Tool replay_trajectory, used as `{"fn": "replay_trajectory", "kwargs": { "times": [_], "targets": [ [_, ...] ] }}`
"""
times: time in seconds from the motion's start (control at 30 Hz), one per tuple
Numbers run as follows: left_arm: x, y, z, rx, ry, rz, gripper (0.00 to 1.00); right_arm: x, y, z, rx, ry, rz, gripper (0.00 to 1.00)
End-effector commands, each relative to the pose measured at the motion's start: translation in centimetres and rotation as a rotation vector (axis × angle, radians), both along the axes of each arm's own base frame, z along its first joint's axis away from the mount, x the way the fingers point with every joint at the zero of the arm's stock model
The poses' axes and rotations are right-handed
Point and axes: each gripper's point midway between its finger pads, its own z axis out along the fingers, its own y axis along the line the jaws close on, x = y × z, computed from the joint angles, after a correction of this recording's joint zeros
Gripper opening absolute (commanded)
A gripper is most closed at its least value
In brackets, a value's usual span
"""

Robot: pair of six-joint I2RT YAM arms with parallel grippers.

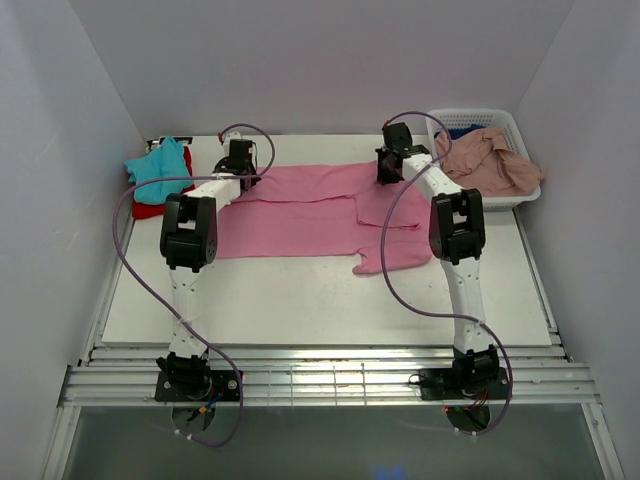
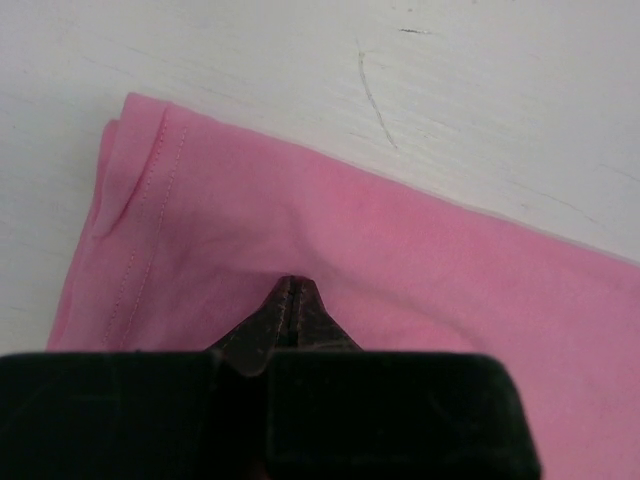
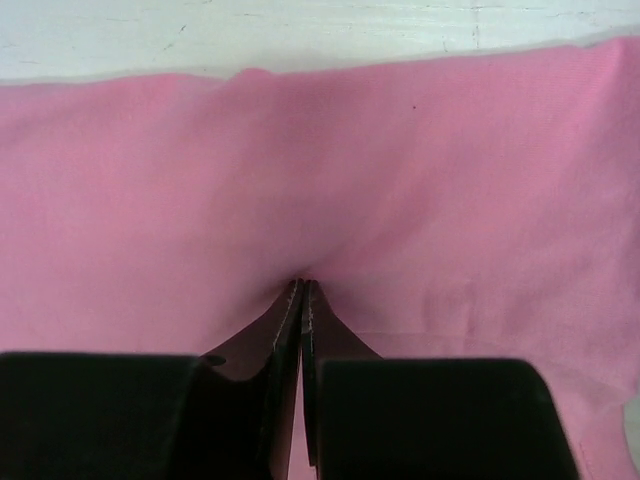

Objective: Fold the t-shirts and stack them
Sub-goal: Fold the tshirt

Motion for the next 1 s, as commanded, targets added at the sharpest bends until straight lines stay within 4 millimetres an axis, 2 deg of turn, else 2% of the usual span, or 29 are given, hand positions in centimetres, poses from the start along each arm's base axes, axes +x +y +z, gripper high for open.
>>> {"fn": "replay_trajectory", "kwargs": {
  "times": [0.0, 0.03, 0.07, 0.1, 0.13, 0.17, 0.2, 0.23, 0.27, 0.3, 0.33, 0.37, 0.4, 0.43, 0.47, 0.5, 0.53, 0.57, 0.6, 0.63, 0.67, 0.7, 0.73, 0.8, 0.83, 0.9, 0.93, 0.97],
  "targets": [
    [0.5, 0.7, 0.6, 0.061, -0.021, -0.041, 0.00, 1.2, 0.8, 2.9, 0.049, -0.122, 0.069, 0.08],
    [1.1, 0.6, 2.2, 0.073, -0.066, -0.045, 0.00, 1.7, 0.6, 7.1, 0.058, -0.233, 0.067, 0.08],
    [2.1, 0.7, 4.6, 0.102, -0.144, -0.057, 0.00, 1.9, 0.0, 9.6, 0.044, -0.298, 0.051, 0.09],
    [2.6, 0.8, 8.9, 0.123, -0.240, -0.045, 0.05, 1.8, -0.4, 11.8, 0.027, -0.353, 0.053, 0.16],
    [3.2, 0.9, 11.7, 0.167, -0.333, -0.061, 0.09, 1.1, -1.0, 16.7, 0.031, -0.455, 0.043, 0.23],
    [3.2, 0.7, 14.0, 0.182, -0.383, -0.069, 0.13, 0.5, -1.8, 18.9, -0.002, -0.501, 0.035, 0.35],
    [3.0, 0.2, 18.2, 0.189, -0.463, -0.077, 0.24, -0.1, -2.4, 20.9, -0.015, -0.534, 0.023, 0.36],
    [2.9, 0.1, 20.1, 0.205, -0.497, -0.075, 0.33, -2.0, -3.3, 23.7, -0.023, -0.564, 0.009, 0.37],
    [2.9, 0.0, 22.5, 0.224, -0.534, -0.080, 0.40, -3.1, -4.0, 24.7, -0.041, -0.568, -0.007, 0.40],
    [2.1, -0.7, 25.1, 0.218, -0.570, -0.084, 0.48, -4.8, -4.6, 27.3, -0.038, -0.600, -0.014, 0.42],
    [1.4, -0.9, 25.7, 0.217, -0.559, -0.078, 0.52, -6.4, -5.1, 26.4, -0.050, -0.546, -0.020, 0.43],
    [0.6, -1.5, 26.5, 0.206, -0.566, -0.083, 0.53, -7.9, -5.6, 24.6, -0.060, -0.485, -0.027, 0.44],
    [-0.6, -2.8, 25.5, 0.170, -0.542, -0.098, 0.54, -9.6, -5.9, 24.9, -0.037, -0.467, -0.045, 0.44],
    [-2.3, -3.5, 27.1, 0.132, -0.564, -0.115, 0.54, -10.8, -6.1, 23.6, -0.038, -0.420, -0.052, 0.44],
    [-4.0, -5.3, 24.1, 0.080, -0.507, -0.146, 0.54, -13.0, -6.4, 19.8, -0.057, -0.309, -0.046, 0.43],
    [-5.3, -6.1, 23.4, 0.046, -0.489, -0.155, 0.54, -14.4, -6.6, 19.0, -0.055, -0.281, -0.051, 0.43],
    [-6.9, -6.9, 23.8, 0.007, -0.487, -0.176, 0.54, -15.5, -6.6, 17.4, -0.054, -0.240, -0.064, 0.42],
    [-8.3, -8.7, 22.7, -0.026, -0.459, -0.213, 0.54, -17.8, -6.8, 14.3, -0.076, -0.168, -0.061, 0.41],
    [-9.8, -9.5, 19.8, -0.061, -0.396, -0.227, 0.54, -18.9, -6.8, 13.0, -0.080, -0.138, -0.066, 0.41],
    [-11.1, -10.3, 19.7, -0.079, -0.387, -0.254, 0.54, -19.9, -6.7, 11.8, -0.074, -0.110, -0.086, 0.41],
    [-12.6, -12.2, 18.6, -0.092, -0.359, -0.301, 0.54, -21.1, -6.1, 10.6, -0.078, -0.084, -0.068, 0.41],
    [-13.9, -12.4, 16.6, -0.088, -0.315, -0.304, 0.53, -22.9, -6.3, 8.6, -0.097, -0.042, -0.063, 0.41],
    [-14.8, -12.5, 15.7, -0.079, -0.289, -0.298, 0.53, -23.7, -6.4, 7.8, -0.113, -0.029, -0.082, 0.41],
    [-16.5, -12.5, 15.4, -0.063, -0.273, -0.283, 0.53, -25.9, -6.3, 5.7, -0.141, 0.022, -0.075, 0.41],
    [-17.6, -11.7, 13.6, -0.045, -0.223, -0.261, 0.53, -26.5, -6.3, 5.1, -0.148, 0.032, -0.081, 0.41],
    [-18.6, -10.4, 13.1, -0.015, -0.212, -0.214, 0.53, -27.7, -6.0, 3.7, -0.131, 0.051, -0.080, 0.41],
    [-19.5, -9.6, 11.5, 0.009, -0.173, -0.198, 0.53, -28.1, -5.6, 3.3, -0.113, 0.062, -0.070, 0.41],
    [-19.9, -8.9, 10.8, 0.028, -0.156, -0.182, 0.53, -28.3, -5.4, 2.9, -0.105, 0.066, -0.069, 0.41]
  ]
}}
